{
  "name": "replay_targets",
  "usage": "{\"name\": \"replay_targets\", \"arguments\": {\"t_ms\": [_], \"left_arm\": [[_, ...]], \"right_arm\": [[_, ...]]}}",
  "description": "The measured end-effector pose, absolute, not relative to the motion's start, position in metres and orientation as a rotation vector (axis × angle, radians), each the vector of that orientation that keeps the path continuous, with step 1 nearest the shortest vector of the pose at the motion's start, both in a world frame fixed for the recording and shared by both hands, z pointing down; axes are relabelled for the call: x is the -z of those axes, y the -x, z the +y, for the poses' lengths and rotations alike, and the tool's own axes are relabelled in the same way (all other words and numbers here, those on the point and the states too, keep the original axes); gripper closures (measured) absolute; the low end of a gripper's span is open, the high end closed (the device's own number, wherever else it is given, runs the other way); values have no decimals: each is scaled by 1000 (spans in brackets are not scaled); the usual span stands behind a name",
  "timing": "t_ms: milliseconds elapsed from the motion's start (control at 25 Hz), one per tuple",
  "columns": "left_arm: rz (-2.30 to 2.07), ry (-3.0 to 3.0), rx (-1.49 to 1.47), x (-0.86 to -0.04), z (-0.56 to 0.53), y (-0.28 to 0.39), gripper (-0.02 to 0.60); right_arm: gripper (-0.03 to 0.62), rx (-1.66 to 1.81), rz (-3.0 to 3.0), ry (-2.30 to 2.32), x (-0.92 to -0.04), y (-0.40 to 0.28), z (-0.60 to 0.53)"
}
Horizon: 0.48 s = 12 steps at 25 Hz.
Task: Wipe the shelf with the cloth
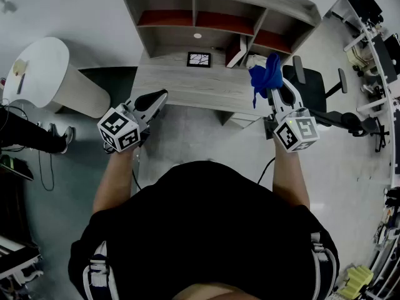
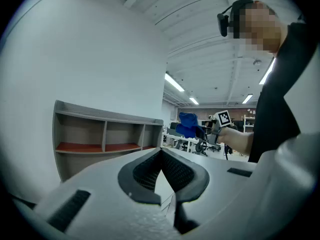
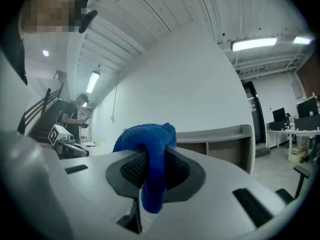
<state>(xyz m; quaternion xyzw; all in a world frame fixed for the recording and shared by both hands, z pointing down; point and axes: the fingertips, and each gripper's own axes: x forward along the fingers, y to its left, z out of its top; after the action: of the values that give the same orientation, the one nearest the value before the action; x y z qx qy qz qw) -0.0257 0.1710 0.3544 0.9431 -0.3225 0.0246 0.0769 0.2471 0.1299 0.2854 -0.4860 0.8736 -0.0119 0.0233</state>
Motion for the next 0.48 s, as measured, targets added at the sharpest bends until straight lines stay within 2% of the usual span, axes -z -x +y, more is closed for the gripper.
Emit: {"name": "replay_targets", "arguments": {"t_ms": [480], "left_arm": [[-958, -2826, -109, -355, 162, -8, 566]], "right_arm": [[540, 81, 2769, 1511, -302, -274, 118]]}}
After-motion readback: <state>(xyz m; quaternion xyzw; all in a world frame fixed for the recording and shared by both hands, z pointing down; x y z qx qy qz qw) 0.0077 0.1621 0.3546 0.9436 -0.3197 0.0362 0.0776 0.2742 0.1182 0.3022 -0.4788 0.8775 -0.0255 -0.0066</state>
